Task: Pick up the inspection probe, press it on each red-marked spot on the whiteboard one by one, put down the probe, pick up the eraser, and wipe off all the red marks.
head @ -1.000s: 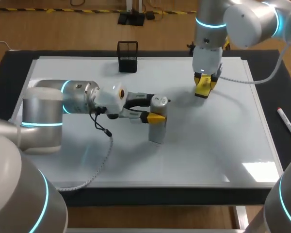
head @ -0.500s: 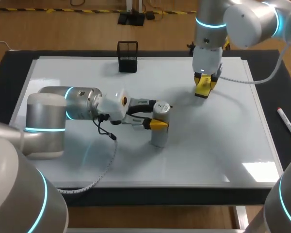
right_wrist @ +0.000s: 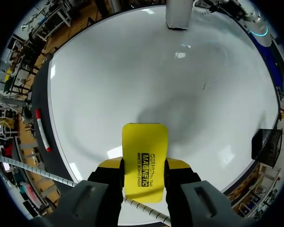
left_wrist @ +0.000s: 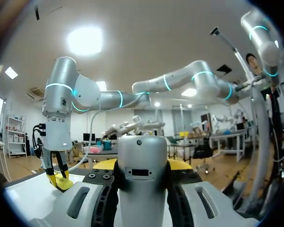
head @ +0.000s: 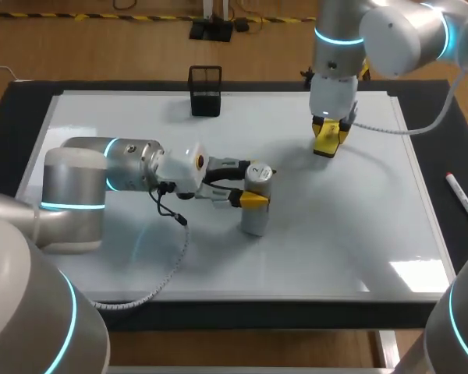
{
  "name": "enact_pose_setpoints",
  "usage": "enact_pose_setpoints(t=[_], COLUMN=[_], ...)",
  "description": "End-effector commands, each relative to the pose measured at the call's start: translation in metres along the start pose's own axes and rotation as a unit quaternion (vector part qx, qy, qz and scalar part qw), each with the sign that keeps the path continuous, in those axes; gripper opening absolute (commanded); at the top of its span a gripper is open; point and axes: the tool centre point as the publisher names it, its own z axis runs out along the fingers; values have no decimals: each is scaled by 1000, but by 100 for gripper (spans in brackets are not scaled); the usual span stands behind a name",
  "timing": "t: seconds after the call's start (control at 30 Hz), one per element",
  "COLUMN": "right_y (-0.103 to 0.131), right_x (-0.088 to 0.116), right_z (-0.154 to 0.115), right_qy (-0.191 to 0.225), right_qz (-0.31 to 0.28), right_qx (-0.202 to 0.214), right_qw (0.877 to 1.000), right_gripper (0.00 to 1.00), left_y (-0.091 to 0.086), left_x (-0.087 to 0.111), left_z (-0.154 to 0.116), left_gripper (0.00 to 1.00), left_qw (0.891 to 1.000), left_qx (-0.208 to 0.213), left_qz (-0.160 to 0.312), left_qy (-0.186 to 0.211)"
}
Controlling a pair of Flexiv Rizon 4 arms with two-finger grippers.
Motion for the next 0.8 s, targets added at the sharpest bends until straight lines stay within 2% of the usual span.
enact_pose_setpoints(t=[0.03, 0.27, 0.8], right_y=[-1, -1, -1], right_x=[0, 0, 0], right_z=[-1, -1, -1], right_qy=[1, 1, 1], right_qz=[-1, -1, -1], right_qx=[1, 1, 1], right_qw=[1000, 1000, 1000], right_gripper=[0, 0, 0], left_y=[2, 9, 9], left_x=[1, 0, 0], left_z=[-1, -6, -6], left_gripper=[0, 0, 0], left_qw=[1000, 1000, 999], left_qx=[1, -9, -47], left_qz=[0, 3, 1], left_qy=[-3, -9, 1])
